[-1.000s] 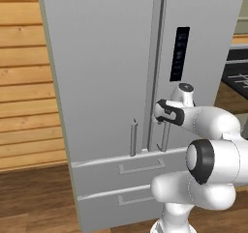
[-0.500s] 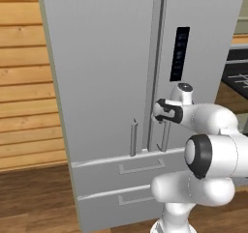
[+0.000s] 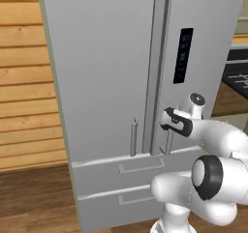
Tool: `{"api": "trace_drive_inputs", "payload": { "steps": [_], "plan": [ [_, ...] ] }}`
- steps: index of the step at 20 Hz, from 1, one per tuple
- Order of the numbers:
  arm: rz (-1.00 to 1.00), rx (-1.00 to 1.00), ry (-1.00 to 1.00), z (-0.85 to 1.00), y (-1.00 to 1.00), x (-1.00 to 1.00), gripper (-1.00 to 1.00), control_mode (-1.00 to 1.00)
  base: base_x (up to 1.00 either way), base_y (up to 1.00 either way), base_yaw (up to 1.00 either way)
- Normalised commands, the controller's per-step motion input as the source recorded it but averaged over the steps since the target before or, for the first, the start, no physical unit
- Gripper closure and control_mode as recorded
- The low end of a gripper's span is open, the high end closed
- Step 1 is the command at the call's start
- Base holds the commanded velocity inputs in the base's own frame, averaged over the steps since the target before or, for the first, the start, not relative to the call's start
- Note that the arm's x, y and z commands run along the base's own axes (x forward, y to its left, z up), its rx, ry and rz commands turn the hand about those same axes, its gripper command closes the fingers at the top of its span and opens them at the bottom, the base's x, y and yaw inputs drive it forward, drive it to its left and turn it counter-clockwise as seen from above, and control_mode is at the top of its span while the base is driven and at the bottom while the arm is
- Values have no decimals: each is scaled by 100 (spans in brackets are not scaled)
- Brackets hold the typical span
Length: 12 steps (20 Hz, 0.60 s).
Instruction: Take the strawberry from the fridge and place it on top of the pancake, located on the dining counter.
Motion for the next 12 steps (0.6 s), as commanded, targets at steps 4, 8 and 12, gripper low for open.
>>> {"api": "trace_drive_inputs", "payload": {
  "steps": [4, 8, 12],
  "plan": [
    [0, 12, -6, 0, -77, -41, 100, -100, 0, 0, 0],
    [0, 13, -6, 0, -95, -64, 100, -100, 0, 0, 0],
    [0, 10, -2, 0, -94, -71, 100, -100, 0, 0, 0]
  ]
}}
